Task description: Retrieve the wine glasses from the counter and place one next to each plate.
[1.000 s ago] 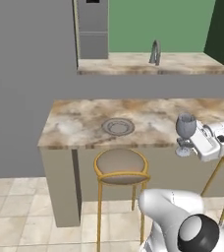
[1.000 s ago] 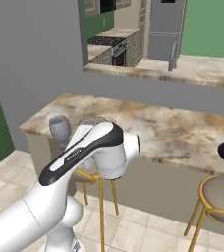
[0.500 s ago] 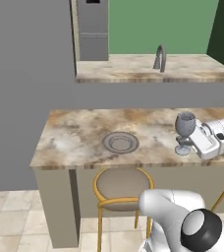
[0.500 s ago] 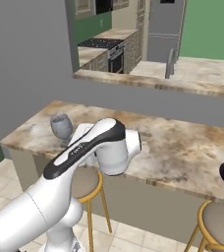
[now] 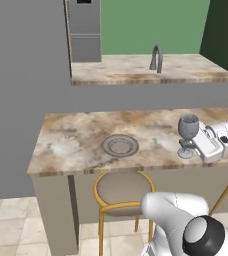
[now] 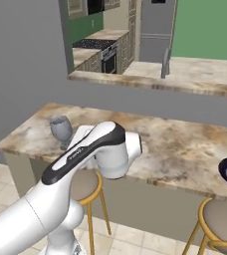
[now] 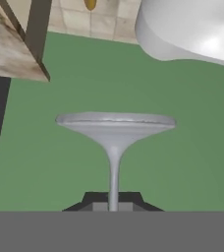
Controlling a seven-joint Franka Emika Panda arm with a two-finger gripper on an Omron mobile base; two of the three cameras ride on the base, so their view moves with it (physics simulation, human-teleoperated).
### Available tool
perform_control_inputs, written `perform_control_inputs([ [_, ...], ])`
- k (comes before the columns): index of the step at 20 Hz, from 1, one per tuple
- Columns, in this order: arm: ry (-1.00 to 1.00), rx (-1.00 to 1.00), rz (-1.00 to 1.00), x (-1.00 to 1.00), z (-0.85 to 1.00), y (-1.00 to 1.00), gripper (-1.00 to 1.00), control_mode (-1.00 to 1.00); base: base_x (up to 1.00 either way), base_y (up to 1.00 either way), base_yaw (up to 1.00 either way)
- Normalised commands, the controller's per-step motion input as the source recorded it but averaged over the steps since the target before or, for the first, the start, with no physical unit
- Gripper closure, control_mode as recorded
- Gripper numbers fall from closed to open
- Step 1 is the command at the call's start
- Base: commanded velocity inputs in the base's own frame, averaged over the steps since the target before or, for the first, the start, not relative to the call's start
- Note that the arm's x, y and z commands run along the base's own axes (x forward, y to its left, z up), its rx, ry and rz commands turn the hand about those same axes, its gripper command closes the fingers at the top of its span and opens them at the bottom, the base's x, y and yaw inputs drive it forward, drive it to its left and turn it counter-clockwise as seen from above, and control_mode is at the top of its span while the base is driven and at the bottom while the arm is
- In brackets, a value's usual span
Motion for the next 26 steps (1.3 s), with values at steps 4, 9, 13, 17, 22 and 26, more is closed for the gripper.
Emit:
perform_control_inputs([
  [4, 0.0, 0.0, 0.0, 0.0, 0.0, 0.0, 1.0, 1.0, 0.53, 0.12, -0.21],
  [9, 0.0, 0.0, 0.0, 0.0, 0.0, 0.0, 1.0, 1.0, 0.49, 0.04, -0.22],
  [13, 0.0, 0.0, -0.02, 0.17, -0.03, 0.05, 1.0, -1.0, 0.45, 0.14, -0.11],
  [17, -0.03, 0.0, -0.06, 0.75, -0.19, 0.23, 1.0, -1.0, 0.0, 0.0, 0.0],
  [22, -0.03, 0.0, 0.0, 0.83, -0.2, 0.17, 1.0, -1.0, 0.0, 0.0, 0.0],
  [26, -0.09, 0.0, 0.0, 0.74, -0.29, 0.03, 1.0, -1.0, 0.0, 0.0, 0.0],
])
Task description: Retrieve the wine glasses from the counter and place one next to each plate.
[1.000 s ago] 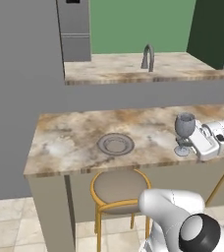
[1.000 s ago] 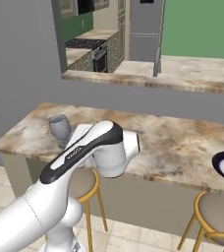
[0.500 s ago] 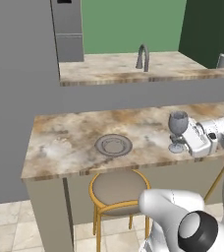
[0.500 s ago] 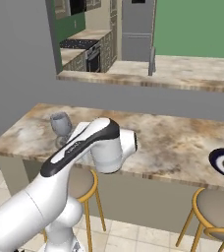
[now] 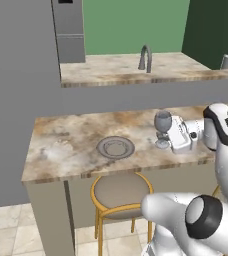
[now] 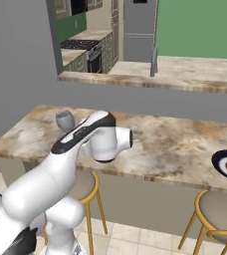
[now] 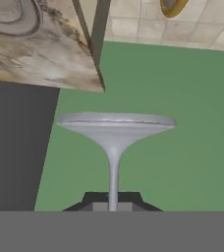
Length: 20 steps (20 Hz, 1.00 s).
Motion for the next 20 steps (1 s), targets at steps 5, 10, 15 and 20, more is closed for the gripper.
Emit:
perform_control_inputs([
  [5, -0.03, 0.0, 0.0, 0.79, -0.28, -0.01, 1.0, -1.0, 0.0, 0.0, 0.0],
  [10, -0.01, 0.0, 0.02, 0.71, -0.26, -0.03, 1.0, -1.0, 0.0, 0.0, 0.0],
  [15, 0.0, 0.0, 0.05, 0.58, -0.21, -0.18, 1.0, -1.0, 0.0, 0.0, 0.0],
  [20, 0.0, 0.0, 0.1, 0.43, -0.25, -0.31, 1.0, -1.0, 0.0, 0.0, 0.0],
])
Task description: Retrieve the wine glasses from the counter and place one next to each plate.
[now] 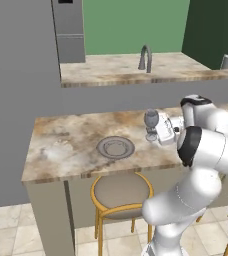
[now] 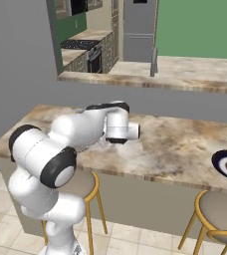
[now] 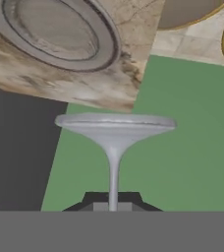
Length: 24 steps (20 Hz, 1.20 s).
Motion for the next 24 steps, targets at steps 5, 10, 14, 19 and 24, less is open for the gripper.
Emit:
perform_control_inputs([
  [5, -0.01, 0.0, 0.08, 0.41, -0.36, -0.13, 1.0, -1.0, 0.0, 0.0, 0.0],
  [10, -0.01, 0.0, 0.07, 0.33, -0.39, 0.0, 1.0, -1.0, 0.0, 0.0, 0.0],
  [14, 0.0, 0.0, 0.04, 0.24, -0.31, 0.0, 1.0, -1.0, 0.0, 0.0, 0.0],
  [19, -0.03, 0.0, 0.01, 0.29, -0.25, 0.0, 1.0, -1.0, 0.0, 0.0, 0.0],
  [24, -0.03, 0.0, 0.0, 0.36, -0.27, 0.0, 1.0, -1.0, 0.0, 0.0, 0.0],
])
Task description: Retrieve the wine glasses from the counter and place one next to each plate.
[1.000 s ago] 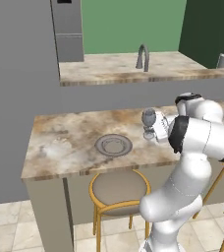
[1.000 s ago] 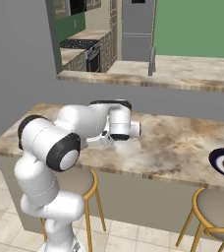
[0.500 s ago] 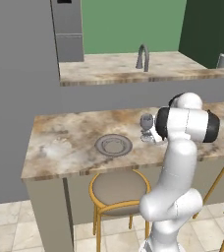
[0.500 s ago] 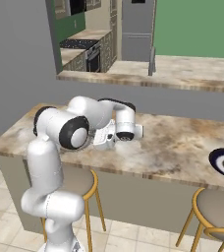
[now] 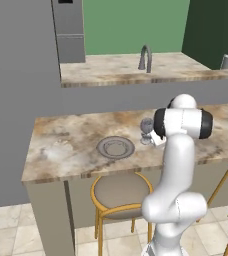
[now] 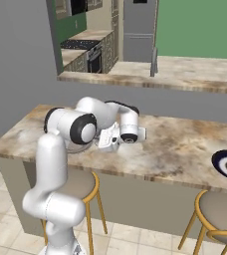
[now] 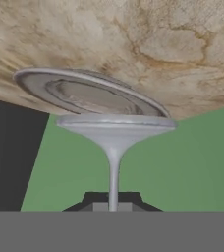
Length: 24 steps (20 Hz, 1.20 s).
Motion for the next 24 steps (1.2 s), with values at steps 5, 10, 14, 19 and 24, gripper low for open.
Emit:
perform_control_inputs([
  [5, -0.04, 0.0, 0.0, 0.32, -0.28, 0.0, 1.0, -1.0, 0.0, 0.0, 0.0],
  [10, 0.0, 0.0, 0.0, 0.29, -0.3, 0.0, 1.0, -1.0, 0.0, 0.0, 0.0],
  [14, -0.02, 0.0, 0.0, 0.18, -0.29, 0.0, 1.0, -1.0, 0.0, 0.0, 0.0],
  [19, -0.01, 0.0, 0.0, 0.21, -0.25, 0.0, 1.0, -1.0, 0.0, 0.0, 0.0],
  [24, -0.03, 0.0, 0.0, 0.21, -0.26, 0.0, 1.0, -1.0, 0.0, 0.0, 0.0],
])
